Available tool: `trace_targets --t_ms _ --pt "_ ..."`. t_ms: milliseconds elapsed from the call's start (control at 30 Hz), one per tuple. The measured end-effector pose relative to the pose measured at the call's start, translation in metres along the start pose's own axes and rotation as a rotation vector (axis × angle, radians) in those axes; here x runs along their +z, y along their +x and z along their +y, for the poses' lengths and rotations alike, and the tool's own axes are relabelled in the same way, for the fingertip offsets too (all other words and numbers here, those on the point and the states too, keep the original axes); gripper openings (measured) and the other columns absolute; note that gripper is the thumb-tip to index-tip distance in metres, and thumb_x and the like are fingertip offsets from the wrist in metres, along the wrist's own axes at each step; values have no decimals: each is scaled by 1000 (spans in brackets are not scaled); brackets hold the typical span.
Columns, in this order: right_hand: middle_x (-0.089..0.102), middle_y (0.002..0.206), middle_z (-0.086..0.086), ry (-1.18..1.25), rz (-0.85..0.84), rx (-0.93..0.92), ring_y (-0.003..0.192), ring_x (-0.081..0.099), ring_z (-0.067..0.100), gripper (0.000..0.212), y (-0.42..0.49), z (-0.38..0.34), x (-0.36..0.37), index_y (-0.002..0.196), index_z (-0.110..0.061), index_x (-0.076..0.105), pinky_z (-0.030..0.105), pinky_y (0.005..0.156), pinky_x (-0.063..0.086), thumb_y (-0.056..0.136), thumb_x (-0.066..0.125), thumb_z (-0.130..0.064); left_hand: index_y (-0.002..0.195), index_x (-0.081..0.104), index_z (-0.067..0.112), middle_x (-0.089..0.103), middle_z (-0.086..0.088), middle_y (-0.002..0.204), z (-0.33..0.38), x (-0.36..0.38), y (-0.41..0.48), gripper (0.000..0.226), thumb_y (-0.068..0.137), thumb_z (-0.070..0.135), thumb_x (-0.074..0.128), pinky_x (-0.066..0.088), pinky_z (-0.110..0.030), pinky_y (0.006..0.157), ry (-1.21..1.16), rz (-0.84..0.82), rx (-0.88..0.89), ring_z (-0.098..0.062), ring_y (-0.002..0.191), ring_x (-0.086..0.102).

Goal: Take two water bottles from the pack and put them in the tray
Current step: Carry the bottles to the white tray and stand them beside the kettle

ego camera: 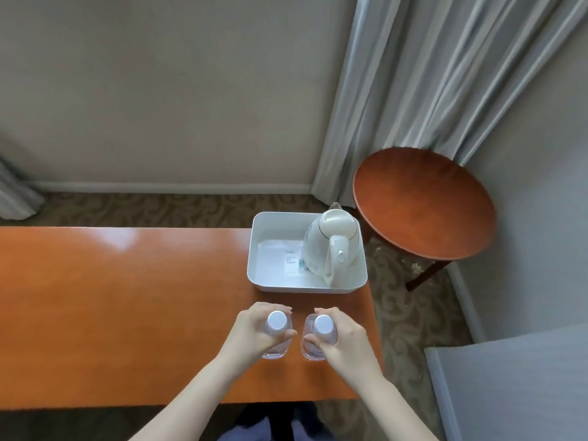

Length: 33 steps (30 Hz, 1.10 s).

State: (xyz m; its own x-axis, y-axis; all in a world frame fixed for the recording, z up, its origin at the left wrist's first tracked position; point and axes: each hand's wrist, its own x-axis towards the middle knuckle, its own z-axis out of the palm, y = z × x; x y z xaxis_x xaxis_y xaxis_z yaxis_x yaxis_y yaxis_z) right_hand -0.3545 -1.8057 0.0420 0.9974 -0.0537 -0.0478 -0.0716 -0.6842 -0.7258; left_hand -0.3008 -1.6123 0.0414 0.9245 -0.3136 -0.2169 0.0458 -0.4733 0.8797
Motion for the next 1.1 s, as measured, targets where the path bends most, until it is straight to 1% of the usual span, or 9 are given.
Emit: trace_targets --t_ms 167,433,533,633,733,833,900,1000,1100 --pt "69 100 4 -14 -60 -61 93 64 21 37 11 10 13 100 -10 61 12 79 39 70 80 -19 94 76 27 71 13 103 -11 9 1 34 62 24 87 49 -17 85 16 57 -49 7 97 63" --pt "68 102 8 -21 -145 -131 95 63 24 34 24 14 26 101 -7 60 17 82 40 74 76 -19 97 76 14 72 1 112 -17 15 11 33 66 12 85 46 -2 79 1 62 -81 4 99 63" --pt "68 103 9 -26 -155 -137 96 63 24 34 25 16 32 102 -7 61 19 84 42 74 76 -18 101 75 12 70 0 118 -22 16 15 35 67 10 83 46 0 78 -3 51 -103 -3 102 65" --pt "68 103 8 -28 -151 -148 95 63 23 33 27 17 34 102 -8 60 20 83 43 74 76 -19 102 75 12 68 1 122 -26 15 17 36 67 11 83 44 1 82 -7 34 -109 -2 106 63" --pt "67 106 5 -35 -155 -150 99 62 19 34 32 16 34 103 -10 60 19 85 44 77 74 -25 103 75 15 68 2 122 -28 13 22 37 67 13 83 45 -4 87 -13 28 -102 -3 109 63" --pt "64 112 2 -54 -196 -148 107 58 15 35 31 18 33 104 -12 58 17 89 42 78 72 -32 104 73 19 67 4 123 -30 10 25 38 67 15 83 46 -17 95 1 -8 -100 -6 116 60" --pt "63 112 0 -98 -206 -169 108 57 15 36 28 20 32 103 -13 57 20 88 46 78 72 -34 107 72 21 64 6 126 -31 10 23 40 68 20 82 42 -22 101 59 -41 -79 -7 124 53" --pt "65 108 -1 -256 -182 -221 102 60 17 41 27 18 26 101 -15 59 29 84 52 73 74 -41 117 68 19 52 6 139 -29 8 20 51 69 34 80 31 -21 108 258 -74 14 -10 135 38" --pt "67 106 -2 -473 -181 -290 93 62 18 50 29 11 17 104 -17 60 30 72 54 71 70 -53 129 57 21 48 5 140 -24 1 16 72 68 54 73 37 -28 104 563 -17 129 -14 131 42"
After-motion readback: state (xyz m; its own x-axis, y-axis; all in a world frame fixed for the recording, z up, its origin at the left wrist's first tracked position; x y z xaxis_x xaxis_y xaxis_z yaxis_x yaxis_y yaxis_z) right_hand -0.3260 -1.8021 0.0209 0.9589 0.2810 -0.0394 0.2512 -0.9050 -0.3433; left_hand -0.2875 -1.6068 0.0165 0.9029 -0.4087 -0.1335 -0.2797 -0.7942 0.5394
